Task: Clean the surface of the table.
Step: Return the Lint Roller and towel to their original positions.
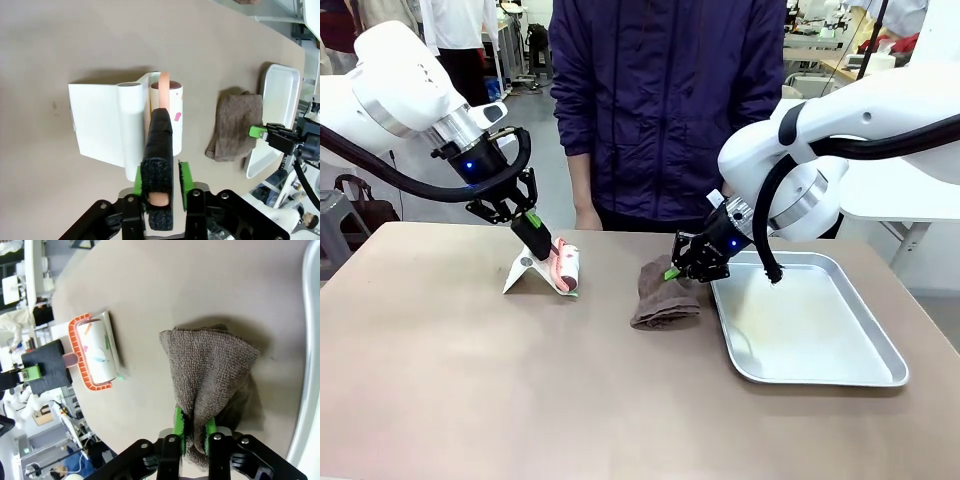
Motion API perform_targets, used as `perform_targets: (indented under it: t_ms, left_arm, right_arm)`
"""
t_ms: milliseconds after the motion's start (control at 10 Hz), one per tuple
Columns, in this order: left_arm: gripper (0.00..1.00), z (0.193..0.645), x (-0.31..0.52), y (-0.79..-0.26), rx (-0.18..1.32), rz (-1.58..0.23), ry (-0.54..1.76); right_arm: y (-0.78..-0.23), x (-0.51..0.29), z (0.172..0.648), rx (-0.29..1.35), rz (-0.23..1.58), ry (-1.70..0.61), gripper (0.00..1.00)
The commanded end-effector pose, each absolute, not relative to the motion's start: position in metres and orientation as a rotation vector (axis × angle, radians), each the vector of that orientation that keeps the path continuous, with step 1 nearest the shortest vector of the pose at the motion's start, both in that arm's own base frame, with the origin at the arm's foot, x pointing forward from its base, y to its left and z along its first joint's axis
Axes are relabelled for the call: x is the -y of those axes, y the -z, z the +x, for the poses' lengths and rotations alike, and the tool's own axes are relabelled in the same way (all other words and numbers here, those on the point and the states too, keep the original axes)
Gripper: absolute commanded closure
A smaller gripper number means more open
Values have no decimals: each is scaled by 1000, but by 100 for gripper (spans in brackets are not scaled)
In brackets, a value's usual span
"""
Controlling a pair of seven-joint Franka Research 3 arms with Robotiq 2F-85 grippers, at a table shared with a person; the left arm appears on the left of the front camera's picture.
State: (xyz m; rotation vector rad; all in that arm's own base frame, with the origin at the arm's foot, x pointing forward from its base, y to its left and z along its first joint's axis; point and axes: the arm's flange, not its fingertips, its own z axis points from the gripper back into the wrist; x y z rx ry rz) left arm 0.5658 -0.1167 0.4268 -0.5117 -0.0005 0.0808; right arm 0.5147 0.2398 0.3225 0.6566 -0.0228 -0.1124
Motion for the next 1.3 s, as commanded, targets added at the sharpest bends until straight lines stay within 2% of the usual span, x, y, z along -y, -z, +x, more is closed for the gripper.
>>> perform_targets:
  t_ms: [0,100,200,500,800,1000,1200]
  left_arm:
    - [0,568,109,-430,2,-505,-74]
    - [15,567,108,-431,7,-503,-83]
    - [0,566,107,-432,16,-504,-91]
    - [0,559,96,-440,41,-516,-108]
    - [0,532,85,-461,87,-574,-61]
    - [0,503,77,-480,98,-628,-1]
    - [0,477,73,-489,124,-671,89]
  right_arm:
    - [-325,-244,521,1,672,112,23]
    - [-325,-244,522,0,673,114,0]
    - [-325,-244,523,-5,678,111,0]
    - [-328,-242,523,-1,689,102,0]
    - [-337,-240,522,-7,677,80,0]
    - [-351,-249,522,-23,559,61,0]
    - [-379,-267,522,-4,329,50,0]
